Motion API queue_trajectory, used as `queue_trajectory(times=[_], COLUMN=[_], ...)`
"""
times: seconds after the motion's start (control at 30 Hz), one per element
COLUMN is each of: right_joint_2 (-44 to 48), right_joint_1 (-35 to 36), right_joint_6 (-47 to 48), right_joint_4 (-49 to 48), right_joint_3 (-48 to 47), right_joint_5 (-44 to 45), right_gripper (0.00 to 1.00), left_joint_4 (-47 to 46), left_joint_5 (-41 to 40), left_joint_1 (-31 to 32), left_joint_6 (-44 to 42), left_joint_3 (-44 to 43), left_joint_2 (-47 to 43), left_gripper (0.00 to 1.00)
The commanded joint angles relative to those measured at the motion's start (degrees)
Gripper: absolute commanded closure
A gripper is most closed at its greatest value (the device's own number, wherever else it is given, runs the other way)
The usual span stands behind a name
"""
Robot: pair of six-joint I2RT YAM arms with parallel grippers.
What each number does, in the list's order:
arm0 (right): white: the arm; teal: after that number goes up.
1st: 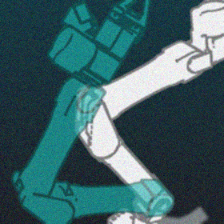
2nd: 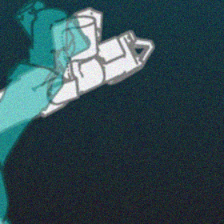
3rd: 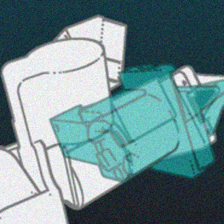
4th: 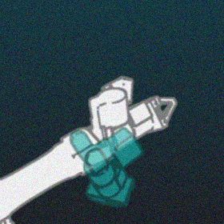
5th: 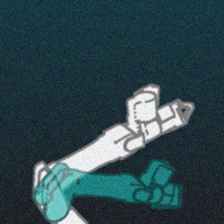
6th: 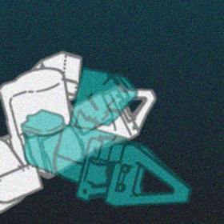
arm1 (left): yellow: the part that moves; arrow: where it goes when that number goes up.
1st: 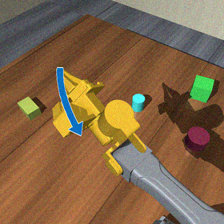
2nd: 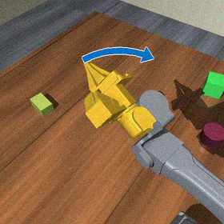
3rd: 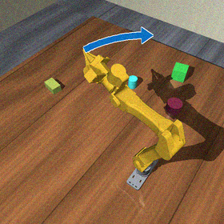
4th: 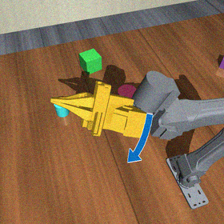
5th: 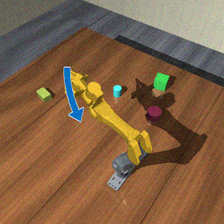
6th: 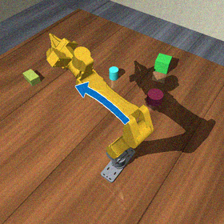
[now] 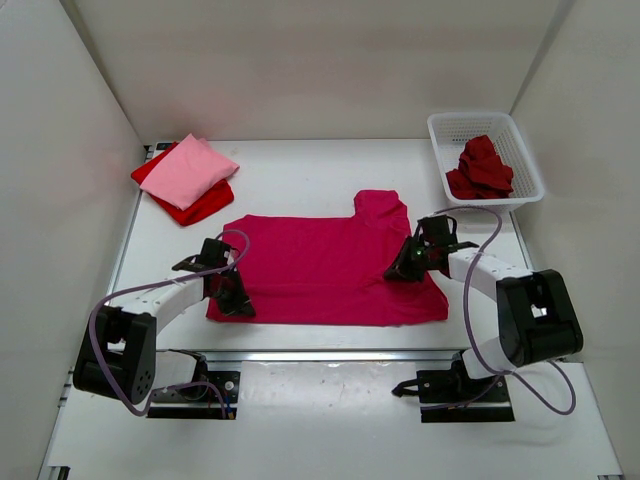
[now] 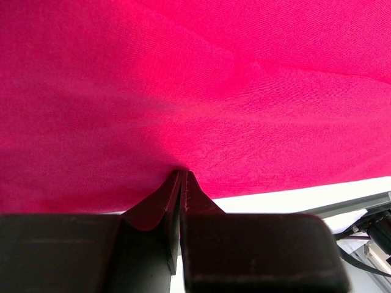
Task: Fold and stack the t-shirts
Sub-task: Fold the flattened T-shirt at the center of the board.
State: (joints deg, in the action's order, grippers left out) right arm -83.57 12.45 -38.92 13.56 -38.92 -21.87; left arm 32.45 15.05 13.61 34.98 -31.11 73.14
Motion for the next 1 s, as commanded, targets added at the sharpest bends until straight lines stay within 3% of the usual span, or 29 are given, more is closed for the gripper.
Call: queue_trajectory(times=[0.0,0.2,0.33,0.4,0.57,0.67,0.77,0.8,0.87,0.97], right_joint_2=[-1.24,-7.73,-11.52,-11.97,-8.55,-6.26,-3.37,-2.48,-0.72,1.04], right_joint_1=[0.82,3.45,5.48,6.01,5.49,3.29,1.71,1.27,1.09,1.09], right_joint_6=[0.86,2.61,5.25,6.13,9.29,11.22,12.28,12.11,12.02,12.2], right_joint_4=[-2.22,-0.74,3.48,6.37,9.9,10.95,11.57,11.4,11.92,12.54], right_joint_3=[-2.74,-10.19,-16.88,-19.08,-21.9,-20.94,-18.75,-18.04,-16.64,-16.1], right_joint_5=[-0.02,0.6,2.0,2.97,3.85,2.02,0.34,-0.54,-1.16,-2.91], right_gripper=[0.93,0.93,0.84,0.75,0.72,0.77,0.9,0.92,0.92,0.92], left_joint_4=[-0.19,0.07,0.51,0.43,-1.07,-2.29,-2.73,-3.35,-4.84,-3.1], left_joint_5=[-0.9,-0.72,-0.46,-1.77,-5.1,-9.48,-13.63,-14.16,-16.0,-18.56], left_joint_1=[-0.51,-0.25,-0.95,-0.69,-4.01,-7.09,-9.9,-10.44,-10.71,-10.09], left_joint_6=[-1.05,-0.18,1.66,2.98,5.97,5.45,4.13,3.61,2.99,1.59], left_joint_3=[0.79,-0.78,-4.3,-7.72,-16.07,-24.84,-32.75,-35.13,-39.0,-46.73], left_joint_2=[-1.25,-1.25,-0.29,-0.2,4.01,8.48,14.64,17.7,22.36,30.81], left_gripper=[0.86,0.86,0.85,0.81,0.71,0.62,0.56,0.48,0.38,0.35])
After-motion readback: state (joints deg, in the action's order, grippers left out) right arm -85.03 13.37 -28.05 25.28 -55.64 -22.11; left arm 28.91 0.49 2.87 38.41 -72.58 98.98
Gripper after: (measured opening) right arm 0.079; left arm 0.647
